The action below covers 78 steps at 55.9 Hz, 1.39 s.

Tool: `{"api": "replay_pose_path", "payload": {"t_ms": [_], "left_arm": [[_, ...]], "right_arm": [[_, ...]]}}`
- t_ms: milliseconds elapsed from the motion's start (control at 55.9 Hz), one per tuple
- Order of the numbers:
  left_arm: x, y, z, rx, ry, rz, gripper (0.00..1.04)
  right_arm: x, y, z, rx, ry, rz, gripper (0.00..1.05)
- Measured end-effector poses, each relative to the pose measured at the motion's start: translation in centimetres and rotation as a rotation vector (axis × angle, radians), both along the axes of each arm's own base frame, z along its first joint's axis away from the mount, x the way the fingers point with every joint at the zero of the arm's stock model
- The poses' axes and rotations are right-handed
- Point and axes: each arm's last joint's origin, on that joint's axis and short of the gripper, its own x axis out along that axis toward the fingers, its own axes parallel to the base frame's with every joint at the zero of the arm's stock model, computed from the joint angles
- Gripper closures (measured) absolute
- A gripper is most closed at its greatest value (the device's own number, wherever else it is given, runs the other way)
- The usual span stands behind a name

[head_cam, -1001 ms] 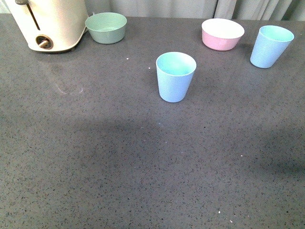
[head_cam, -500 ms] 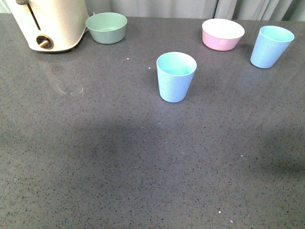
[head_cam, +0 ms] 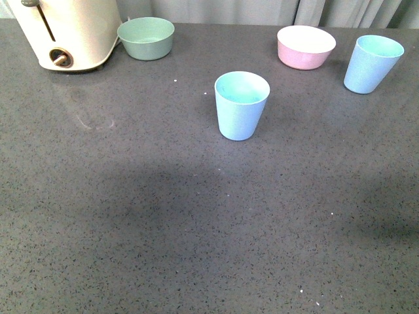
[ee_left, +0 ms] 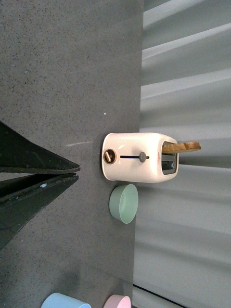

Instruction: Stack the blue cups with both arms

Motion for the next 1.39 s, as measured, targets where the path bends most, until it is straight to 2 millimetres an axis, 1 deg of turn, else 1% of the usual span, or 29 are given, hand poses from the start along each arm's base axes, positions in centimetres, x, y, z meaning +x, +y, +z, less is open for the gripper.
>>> {"api": "replay_pose_path", "payload": {"t_ms": [715,769,876,1269,1358,1394], "left_arm": [[-1.4,0.0,0.0,0.0,-0.001,0.0,1.03],[-2.0,0.0,-0.4,0.0,0.032,0.0,1.03],[-2.5,0.0,-0.3,0.0,0.004,0.0,1.03],[-2.5,0.0,-0.3,0.0,0.003,0.0,1.03],[-2.5,0.0,-0.3,0.0,0.003,0.0,0.9],[-2.5,0.0,-0.3,0.0,0.003,0.0,0.83]], "right_arm": [[0.0,0.0,0.0,0.0,0.0,0.0,0.09],[0.0,0.0,0.0,0.0,0.0,0.0,0.09],[0.0,0.0,0.0,0.0,0.0,0.0,0.09],[0.0,0.0,0.0,0.0,0.0,0.0,0.09],[0.0,0.0,0.0,0.0,0.0,0.0,0.09],[0.0,0.0,0.0,0.003,0.003,-0.003,0.09]]}}
